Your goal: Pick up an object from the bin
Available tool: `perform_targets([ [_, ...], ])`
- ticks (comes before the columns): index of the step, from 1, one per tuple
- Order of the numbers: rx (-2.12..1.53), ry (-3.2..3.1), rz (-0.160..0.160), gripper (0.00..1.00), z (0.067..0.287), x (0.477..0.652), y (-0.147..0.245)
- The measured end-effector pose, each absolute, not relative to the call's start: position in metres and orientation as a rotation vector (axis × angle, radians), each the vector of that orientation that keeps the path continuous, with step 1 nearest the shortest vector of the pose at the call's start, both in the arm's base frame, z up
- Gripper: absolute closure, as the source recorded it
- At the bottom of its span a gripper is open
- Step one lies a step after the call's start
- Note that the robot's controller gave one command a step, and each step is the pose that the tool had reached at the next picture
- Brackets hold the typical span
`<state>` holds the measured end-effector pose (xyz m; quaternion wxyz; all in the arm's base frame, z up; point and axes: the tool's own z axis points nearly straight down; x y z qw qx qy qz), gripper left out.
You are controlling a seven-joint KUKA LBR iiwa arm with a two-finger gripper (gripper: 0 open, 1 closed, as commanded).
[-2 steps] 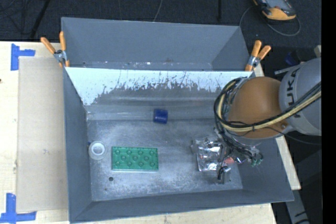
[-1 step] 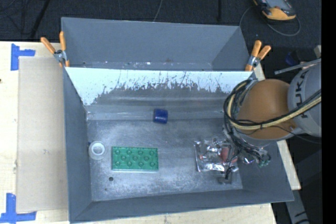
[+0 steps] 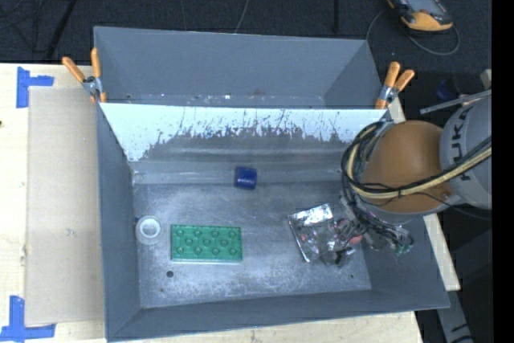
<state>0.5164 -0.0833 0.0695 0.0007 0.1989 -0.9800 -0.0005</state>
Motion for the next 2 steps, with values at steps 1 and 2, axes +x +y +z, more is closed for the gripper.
perform_targets([
  [1, 0.679, -3.075, 0.004, 1.0, 0.2246, 0.4972, -0.0926],
  [2, 0.675, -3.069, -0.001, 0.0, 0.2202, 0.4962, -0.0926],
])
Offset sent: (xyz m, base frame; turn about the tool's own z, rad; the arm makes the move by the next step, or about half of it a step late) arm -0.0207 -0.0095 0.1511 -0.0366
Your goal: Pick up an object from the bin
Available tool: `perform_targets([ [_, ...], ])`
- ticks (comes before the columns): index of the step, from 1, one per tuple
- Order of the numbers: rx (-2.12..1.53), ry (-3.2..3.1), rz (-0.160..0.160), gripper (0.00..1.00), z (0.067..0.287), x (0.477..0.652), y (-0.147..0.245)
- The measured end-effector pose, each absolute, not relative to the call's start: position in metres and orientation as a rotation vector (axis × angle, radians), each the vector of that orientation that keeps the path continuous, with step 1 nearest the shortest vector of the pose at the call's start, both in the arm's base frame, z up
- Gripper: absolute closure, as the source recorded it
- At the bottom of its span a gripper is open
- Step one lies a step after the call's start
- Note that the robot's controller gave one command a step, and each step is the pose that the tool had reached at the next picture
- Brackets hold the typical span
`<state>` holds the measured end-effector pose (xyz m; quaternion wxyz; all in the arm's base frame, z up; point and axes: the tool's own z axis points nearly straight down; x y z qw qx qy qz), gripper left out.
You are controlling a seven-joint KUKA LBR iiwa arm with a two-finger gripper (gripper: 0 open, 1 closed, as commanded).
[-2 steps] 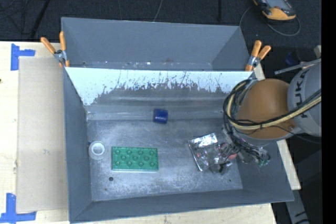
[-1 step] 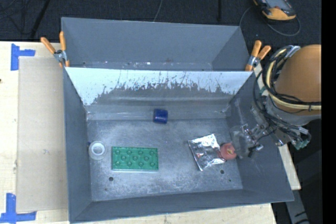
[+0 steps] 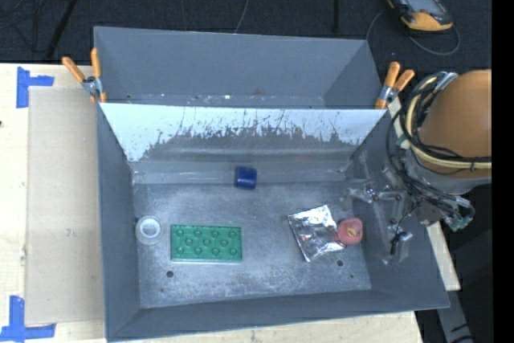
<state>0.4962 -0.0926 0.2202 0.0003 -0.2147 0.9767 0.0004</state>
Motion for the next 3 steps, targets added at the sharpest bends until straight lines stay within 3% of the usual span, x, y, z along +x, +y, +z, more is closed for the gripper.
perform_targets([
  [1, -0.752, 3.056, 0.007, 0.0, 0.065, 0.527, -0.075],
  [2, -0.753, 3.05, 0.002, 1.0, 0.069, 0.529, -0.076],
  [3, -0.324, 3.119, -0.002, 1.0, 0.233, 0.496, -0.085],
])
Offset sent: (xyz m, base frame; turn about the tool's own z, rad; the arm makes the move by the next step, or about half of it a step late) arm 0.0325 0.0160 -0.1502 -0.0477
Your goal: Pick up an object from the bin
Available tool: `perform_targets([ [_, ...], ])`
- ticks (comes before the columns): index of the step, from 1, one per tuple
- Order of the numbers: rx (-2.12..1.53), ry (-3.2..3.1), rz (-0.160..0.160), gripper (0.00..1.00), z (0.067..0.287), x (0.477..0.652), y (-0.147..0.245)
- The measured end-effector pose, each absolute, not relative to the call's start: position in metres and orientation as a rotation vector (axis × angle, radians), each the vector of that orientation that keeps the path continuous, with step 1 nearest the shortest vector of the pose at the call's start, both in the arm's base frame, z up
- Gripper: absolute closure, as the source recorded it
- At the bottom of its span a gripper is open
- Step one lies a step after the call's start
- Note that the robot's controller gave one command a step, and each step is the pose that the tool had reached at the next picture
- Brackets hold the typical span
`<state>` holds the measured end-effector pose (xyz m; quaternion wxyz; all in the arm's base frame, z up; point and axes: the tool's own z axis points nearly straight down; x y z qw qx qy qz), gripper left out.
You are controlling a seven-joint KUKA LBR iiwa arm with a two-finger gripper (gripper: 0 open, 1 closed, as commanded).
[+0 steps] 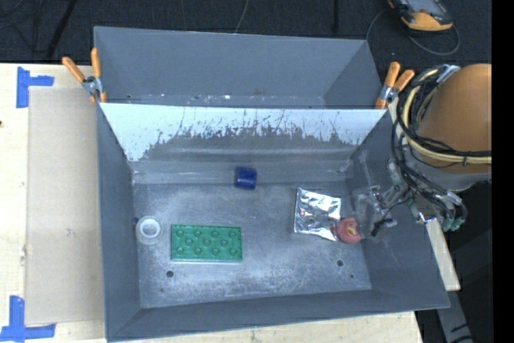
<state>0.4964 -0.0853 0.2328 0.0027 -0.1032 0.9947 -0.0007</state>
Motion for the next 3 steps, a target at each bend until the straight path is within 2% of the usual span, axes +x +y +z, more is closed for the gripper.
perform_targets([
  [1, -0.026, 3.145, 0.001, 1.0, 0.162, 0.515, -0.067],
  [2, 0.134, 3.135, -0.002, 1.0, 0.131, 0.598, -0.121],
  [3, 0.13, 3.138, 0.0, 0.0, 0.132, 0.597, -0.119],
])
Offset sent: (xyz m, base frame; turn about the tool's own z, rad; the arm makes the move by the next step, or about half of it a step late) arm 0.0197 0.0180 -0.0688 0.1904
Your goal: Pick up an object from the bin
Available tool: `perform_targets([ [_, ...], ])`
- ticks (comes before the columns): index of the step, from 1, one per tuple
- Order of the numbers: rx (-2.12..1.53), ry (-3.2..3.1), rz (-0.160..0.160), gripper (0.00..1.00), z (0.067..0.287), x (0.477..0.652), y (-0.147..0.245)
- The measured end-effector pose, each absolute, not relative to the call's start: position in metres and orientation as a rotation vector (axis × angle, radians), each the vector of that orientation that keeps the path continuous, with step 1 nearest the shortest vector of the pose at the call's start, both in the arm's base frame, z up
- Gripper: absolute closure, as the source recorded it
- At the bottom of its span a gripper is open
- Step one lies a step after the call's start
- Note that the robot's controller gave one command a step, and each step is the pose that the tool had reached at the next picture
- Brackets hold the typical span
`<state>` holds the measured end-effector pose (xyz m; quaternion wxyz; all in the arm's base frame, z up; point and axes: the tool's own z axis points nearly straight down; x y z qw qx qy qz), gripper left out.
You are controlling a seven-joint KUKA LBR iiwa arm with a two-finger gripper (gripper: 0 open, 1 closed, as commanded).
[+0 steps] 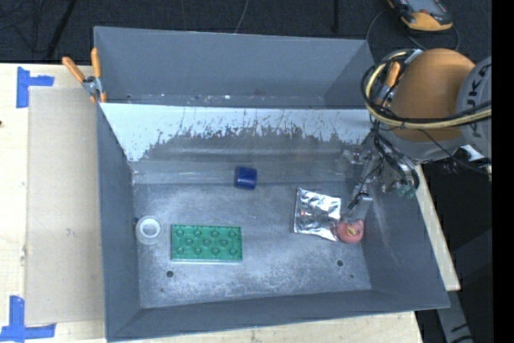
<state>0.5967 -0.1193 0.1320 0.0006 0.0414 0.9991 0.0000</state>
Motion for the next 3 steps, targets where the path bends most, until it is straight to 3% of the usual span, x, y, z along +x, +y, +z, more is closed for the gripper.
perform_targets([
  [1, 0.406, 3.119, 0.002, 0.0, 0.068, 0.564, -0.119],
  [2, 0.399, 3.115, 0.0, 1.0, 0.07, 0.566, -0.119],
  [3, 0.418, 3.105, -0.001, 1.0, 0.209, 0.545, -0.123],
])
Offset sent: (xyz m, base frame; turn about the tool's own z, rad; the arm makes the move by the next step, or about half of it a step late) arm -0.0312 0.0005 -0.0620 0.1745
